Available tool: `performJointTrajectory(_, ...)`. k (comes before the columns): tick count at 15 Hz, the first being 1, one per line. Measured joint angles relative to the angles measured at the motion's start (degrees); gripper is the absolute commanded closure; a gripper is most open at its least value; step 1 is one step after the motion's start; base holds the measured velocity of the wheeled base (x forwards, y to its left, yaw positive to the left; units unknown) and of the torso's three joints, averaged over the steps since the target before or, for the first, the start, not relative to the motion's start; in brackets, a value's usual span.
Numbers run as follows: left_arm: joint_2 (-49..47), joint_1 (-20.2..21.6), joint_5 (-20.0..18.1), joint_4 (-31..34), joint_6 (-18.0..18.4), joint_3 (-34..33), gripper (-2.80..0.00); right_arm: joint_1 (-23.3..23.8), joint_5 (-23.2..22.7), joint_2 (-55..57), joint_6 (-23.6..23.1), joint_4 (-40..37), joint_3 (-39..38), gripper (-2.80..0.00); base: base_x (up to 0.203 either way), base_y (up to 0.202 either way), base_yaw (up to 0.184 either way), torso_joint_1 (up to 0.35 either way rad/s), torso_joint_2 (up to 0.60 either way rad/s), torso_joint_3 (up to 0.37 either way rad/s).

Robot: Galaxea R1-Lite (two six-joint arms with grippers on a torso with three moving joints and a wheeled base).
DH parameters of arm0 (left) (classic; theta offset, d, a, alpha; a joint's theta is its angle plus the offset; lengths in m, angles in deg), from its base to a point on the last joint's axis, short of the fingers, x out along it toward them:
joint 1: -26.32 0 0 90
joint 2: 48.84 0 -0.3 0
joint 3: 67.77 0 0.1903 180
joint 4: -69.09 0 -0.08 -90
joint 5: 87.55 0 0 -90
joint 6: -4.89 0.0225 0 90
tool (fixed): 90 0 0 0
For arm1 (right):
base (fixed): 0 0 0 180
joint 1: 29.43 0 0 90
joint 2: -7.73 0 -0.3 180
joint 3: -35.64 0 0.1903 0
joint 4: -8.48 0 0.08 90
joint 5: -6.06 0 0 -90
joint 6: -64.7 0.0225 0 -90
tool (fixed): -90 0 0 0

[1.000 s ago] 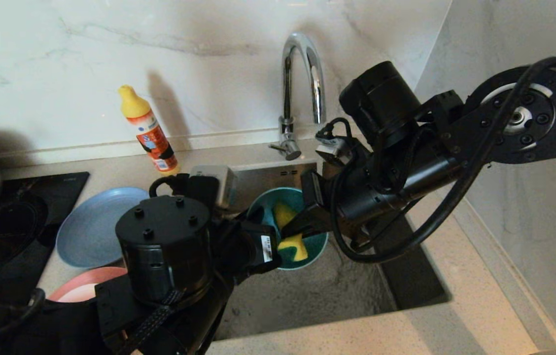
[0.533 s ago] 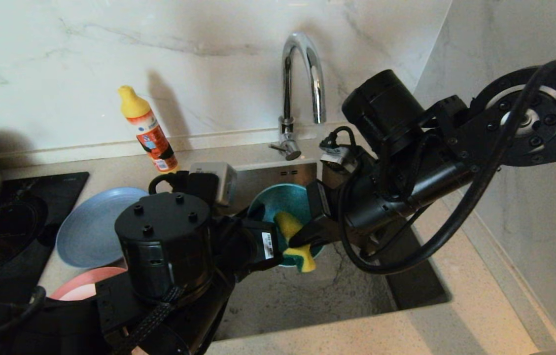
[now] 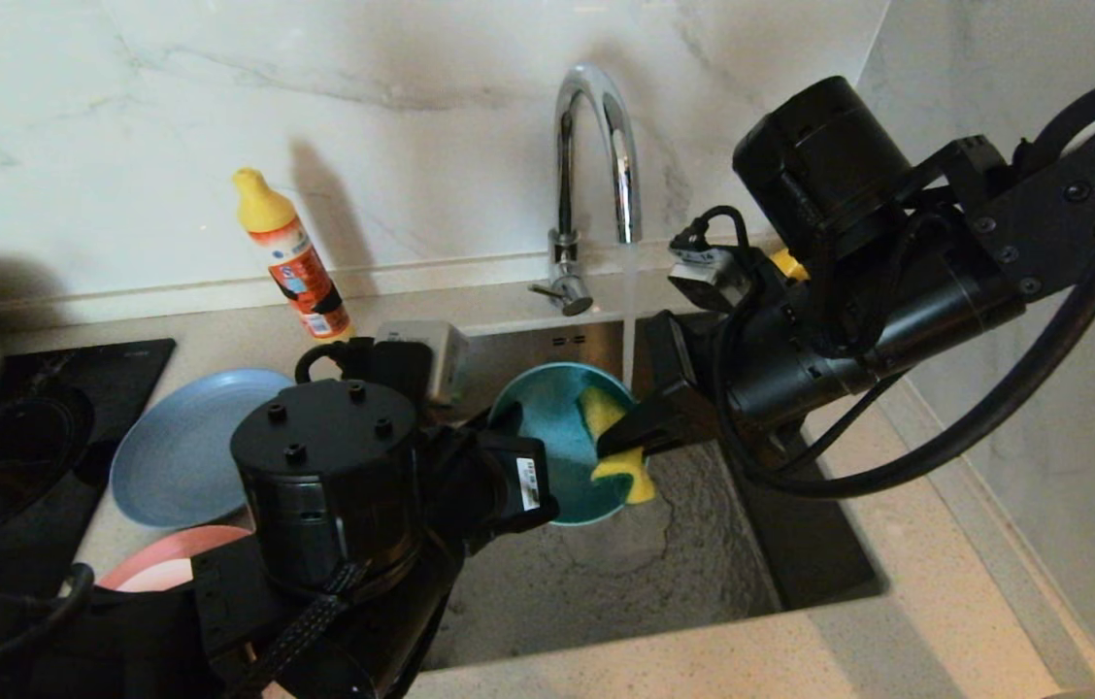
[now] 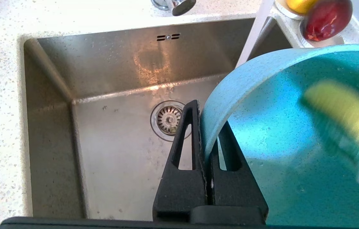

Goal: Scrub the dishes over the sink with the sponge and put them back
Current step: Wipe the bowl

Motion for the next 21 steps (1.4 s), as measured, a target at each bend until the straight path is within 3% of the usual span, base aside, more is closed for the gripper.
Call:
performJointTrajectory(12,0.16,-0.07,-0.11,0.00,0.04,0.03,0.00,-2.93,-0.25,3.32,0.12,-0.12,1.80,0.00,0.000,0.000,0.000,0.000,0.00,0.000)
performJointTrajectory(16,0.30,-0.01,-0.15,0.04,-0.27,0.03,0.00,-4.79,-0.11,4.39,0.20,-0.18,0.23,0.00,0.000,0.000,0.000,0.000,0.00,0.000)
performJointTrajectory(21,0.24,0.01,-0.27,0.01,-0.32,0.01,0.00,-3.92,-0.04,2.31,0.09,0.29,-4.09,0.00,0.000,0.000,0.000,0.000,0.00,0.000)
